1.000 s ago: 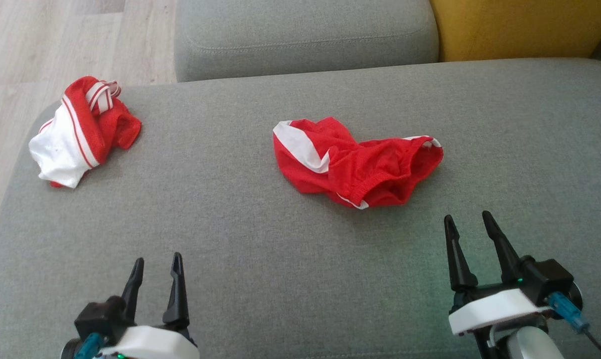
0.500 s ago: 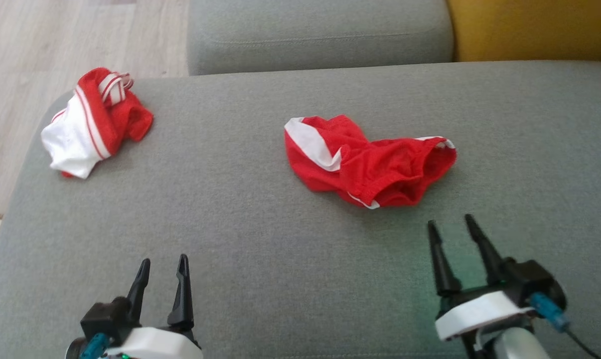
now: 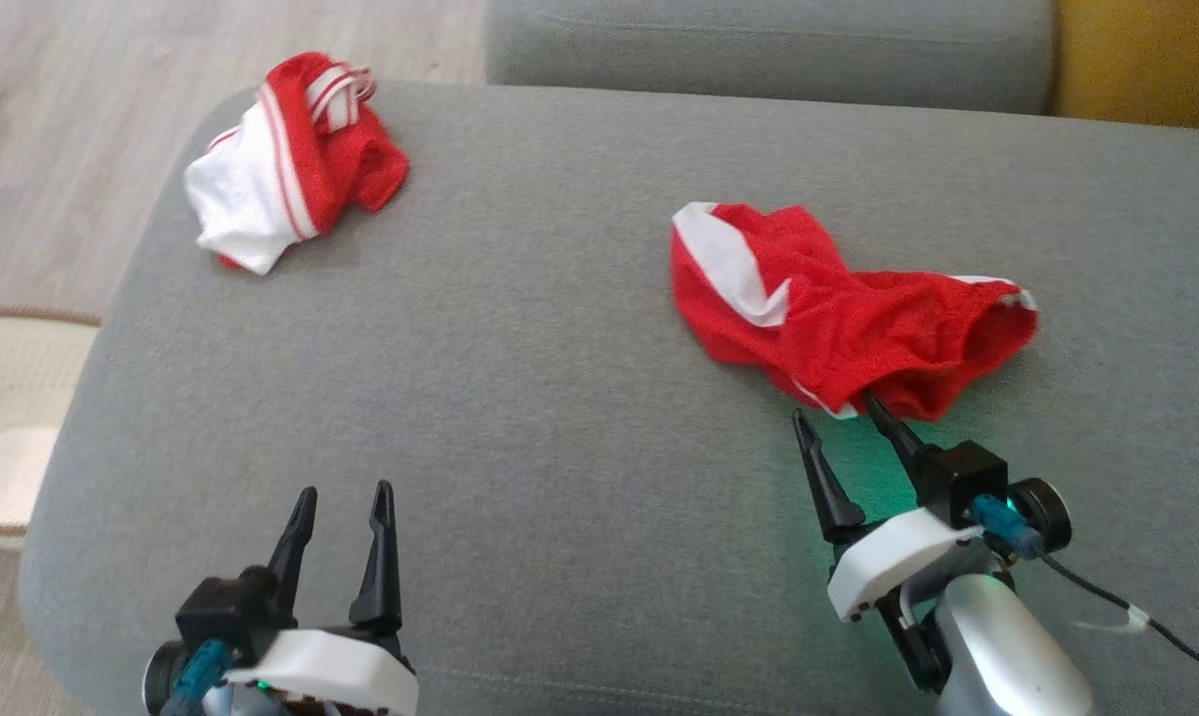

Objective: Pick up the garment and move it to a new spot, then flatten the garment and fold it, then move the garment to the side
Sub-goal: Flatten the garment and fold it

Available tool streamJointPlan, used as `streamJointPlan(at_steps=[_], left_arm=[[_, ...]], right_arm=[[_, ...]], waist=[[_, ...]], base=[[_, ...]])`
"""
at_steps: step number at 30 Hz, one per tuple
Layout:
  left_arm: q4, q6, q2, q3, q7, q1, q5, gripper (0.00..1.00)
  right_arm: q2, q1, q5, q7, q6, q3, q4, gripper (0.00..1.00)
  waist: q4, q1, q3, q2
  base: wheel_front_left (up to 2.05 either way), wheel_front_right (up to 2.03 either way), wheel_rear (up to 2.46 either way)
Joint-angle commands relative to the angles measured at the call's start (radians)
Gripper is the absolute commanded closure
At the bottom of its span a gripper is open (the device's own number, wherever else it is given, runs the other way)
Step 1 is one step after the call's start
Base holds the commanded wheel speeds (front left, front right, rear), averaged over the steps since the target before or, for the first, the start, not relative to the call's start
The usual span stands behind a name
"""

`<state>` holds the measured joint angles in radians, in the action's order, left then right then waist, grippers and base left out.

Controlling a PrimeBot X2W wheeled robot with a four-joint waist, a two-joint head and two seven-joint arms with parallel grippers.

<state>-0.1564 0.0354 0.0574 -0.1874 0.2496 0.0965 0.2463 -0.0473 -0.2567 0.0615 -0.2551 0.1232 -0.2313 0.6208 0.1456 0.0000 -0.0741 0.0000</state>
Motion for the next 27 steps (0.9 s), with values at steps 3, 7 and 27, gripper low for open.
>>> streamJointPlan(at_steps=[3,7,27], left_arm=[[0.030,0.009,-0.006,0.028,0.012,-0.045,-0.003,0.00],[0.030,0.009,-0.006,0.034,0.012,-0.047,-0.001,0.00],[0.022,0.013,-0.007,0.040,0.012,-0.050,0.003,0.00]], right_arm=[[-0.003,-0.069,-0.007,-0.007,0.008,-0.017,0.022,0.00],[-0.003,-0.108,-0.018,-0.007,0.008,-0.018,0.068,0.51],[-0.003,-0.185,0.156,-0.007,0.008,-0.306,-0.251,1.00]], waist=[[0.033,0.0000,-0.015,0.0000],[0.039,0.0000,-0.020,0.0000],[-0.013,0.0000,0.009,0.0000]], base=[[0.00,0.00,0.00],[0.00,0.00,0.00],[0.00,0.00,0.00]])
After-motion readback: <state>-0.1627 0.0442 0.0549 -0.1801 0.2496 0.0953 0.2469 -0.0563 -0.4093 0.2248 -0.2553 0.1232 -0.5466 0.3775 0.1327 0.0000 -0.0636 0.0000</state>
